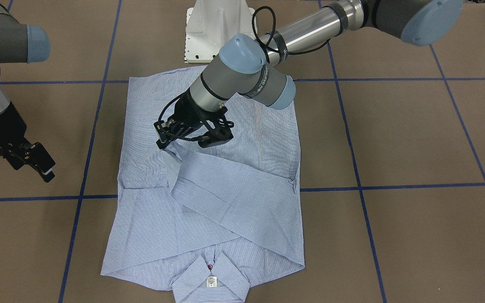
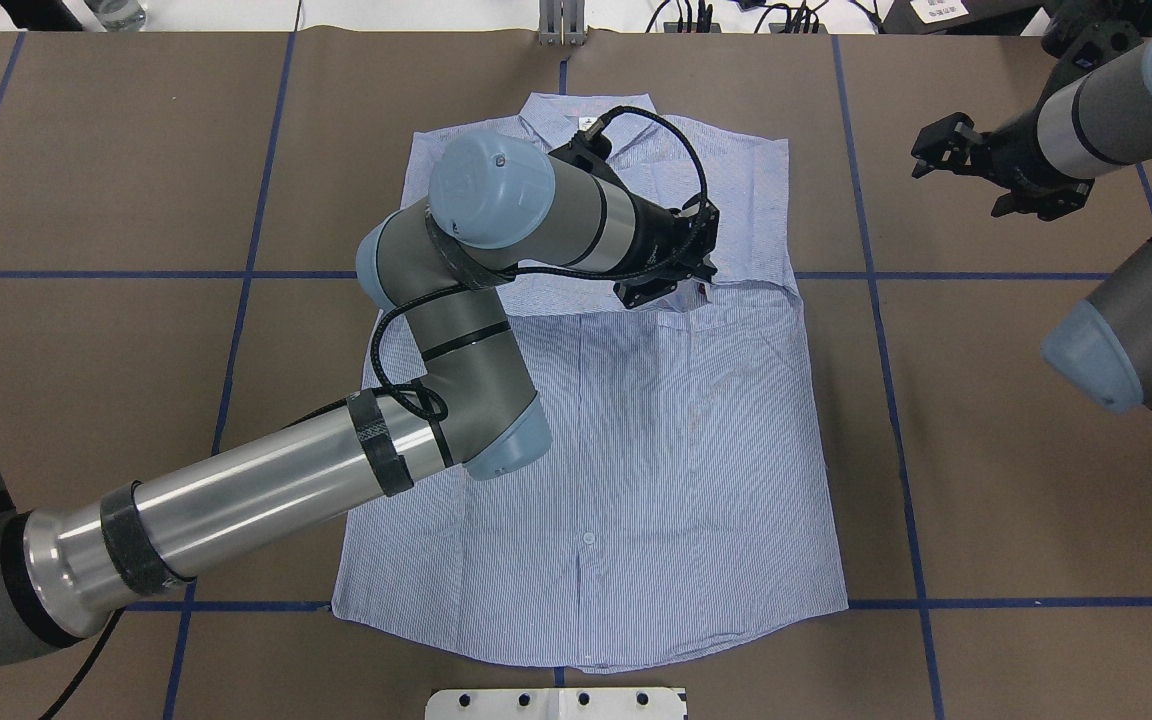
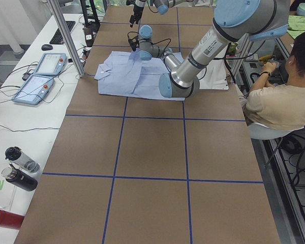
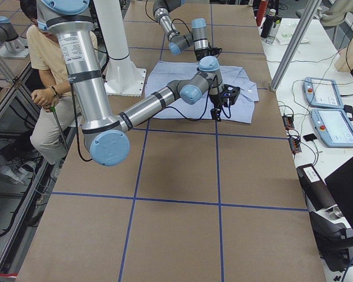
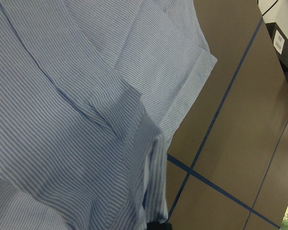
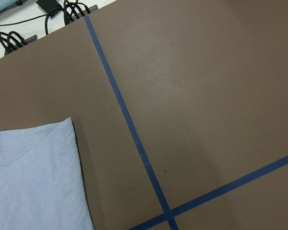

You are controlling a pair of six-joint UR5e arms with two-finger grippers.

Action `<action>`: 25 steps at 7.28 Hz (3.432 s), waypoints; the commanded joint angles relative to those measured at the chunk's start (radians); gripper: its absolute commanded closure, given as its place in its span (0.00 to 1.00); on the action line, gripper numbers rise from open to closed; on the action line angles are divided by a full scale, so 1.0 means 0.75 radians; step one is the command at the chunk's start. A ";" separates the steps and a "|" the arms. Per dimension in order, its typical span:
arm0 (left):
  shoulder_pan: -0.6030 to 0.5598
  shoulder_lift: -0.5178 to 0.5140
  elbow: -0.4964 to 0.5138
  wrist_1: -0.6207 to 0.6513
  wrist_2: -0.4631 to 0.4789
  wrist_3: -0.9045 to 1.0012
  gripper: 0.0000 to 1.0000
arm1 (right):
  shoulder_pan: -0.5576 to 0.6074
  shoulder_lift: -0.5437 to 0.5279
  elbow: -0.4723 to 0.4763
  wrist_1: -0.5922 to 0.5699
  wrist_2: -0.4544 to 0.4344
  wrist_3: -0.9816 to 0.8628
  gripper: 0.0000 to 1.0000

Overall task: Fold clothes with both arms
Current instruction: 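Lay the sleeve down near the opposite shoulder and open the left gripper, then move both grippers down to the shirt hem corners nearest the robot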

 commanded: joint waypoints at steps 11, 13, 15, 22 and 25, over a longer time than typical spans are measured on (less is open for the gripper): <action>0.018 0.322 -0.494 0.108 0.059 0.051 0.01 | -0.215 -0.123 0.200 0.005 0.008 0.326 0.00; 0.006 0.530 -0.789 0.180 0.056 0.143 0.01 | -0.462 -0.227 0.347 0.009 -0.041 0.569 0.00; 0.000 0.648 -0.937 0.222 0.066 0.288 0.01 | -0.744 -0.309 0.474 0.007 -0.235 0.860 0.00; 0.000 0.747 -0.958 0.107 0.069 0.256 0.01 | -1.155 -0.443 0.461 0.014 -0.653 1.376 0.13; 0.000 0.745 -0.956 0.107 0.069 0.236 0.01 | -1.189 -0.445 0.415 0.061 -0.653 1.401 0.25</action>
